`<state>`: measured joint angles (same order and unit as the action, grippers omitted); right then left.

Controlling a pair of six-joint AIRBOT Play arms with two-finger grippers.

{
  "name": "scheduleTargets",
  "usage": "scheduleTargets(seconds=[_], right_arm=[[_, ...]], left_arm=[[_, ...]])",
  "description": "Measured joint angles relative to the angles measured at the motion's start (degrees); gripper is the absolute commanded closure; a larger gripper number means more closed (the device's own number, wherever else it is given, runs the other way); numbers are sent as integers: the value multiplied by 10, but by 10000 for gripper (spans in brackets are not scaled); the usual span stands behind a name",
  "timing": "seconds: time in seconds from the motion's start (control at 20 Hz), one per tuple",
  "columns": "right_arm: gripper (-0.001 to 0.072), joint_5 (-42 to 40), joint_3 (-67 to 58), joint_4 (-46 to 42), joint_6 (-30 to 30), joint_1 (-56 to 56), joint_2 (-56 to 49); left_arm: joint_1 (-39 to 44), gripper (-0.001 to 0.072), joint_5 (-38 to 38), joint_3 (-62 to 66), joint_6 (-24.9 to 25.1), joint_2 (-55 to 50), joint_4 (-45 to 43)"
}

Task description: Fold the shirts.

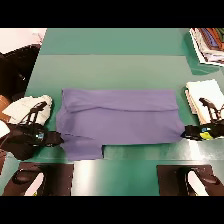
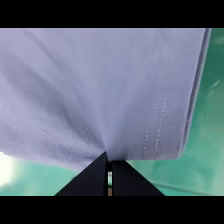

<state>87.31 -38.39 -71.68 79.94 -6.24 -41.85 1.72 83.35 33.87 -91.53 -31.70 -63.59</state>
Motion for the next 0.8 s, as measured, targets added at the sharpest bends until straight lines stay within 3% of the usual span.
scheduleTargets(seconds=[0.15,0.3,0.8], right_arm=[[698,3,-34,-9,0,6,12],[698,-28,-74,-12,0,32,-41],[696,-123,-289,-14,1,85,-329]], left_arm=[[0,687,-10,45,3,-8,-2],[0,685,-58,85,38,-73,-5],[0,683,-222,294,159,-427,-7]])
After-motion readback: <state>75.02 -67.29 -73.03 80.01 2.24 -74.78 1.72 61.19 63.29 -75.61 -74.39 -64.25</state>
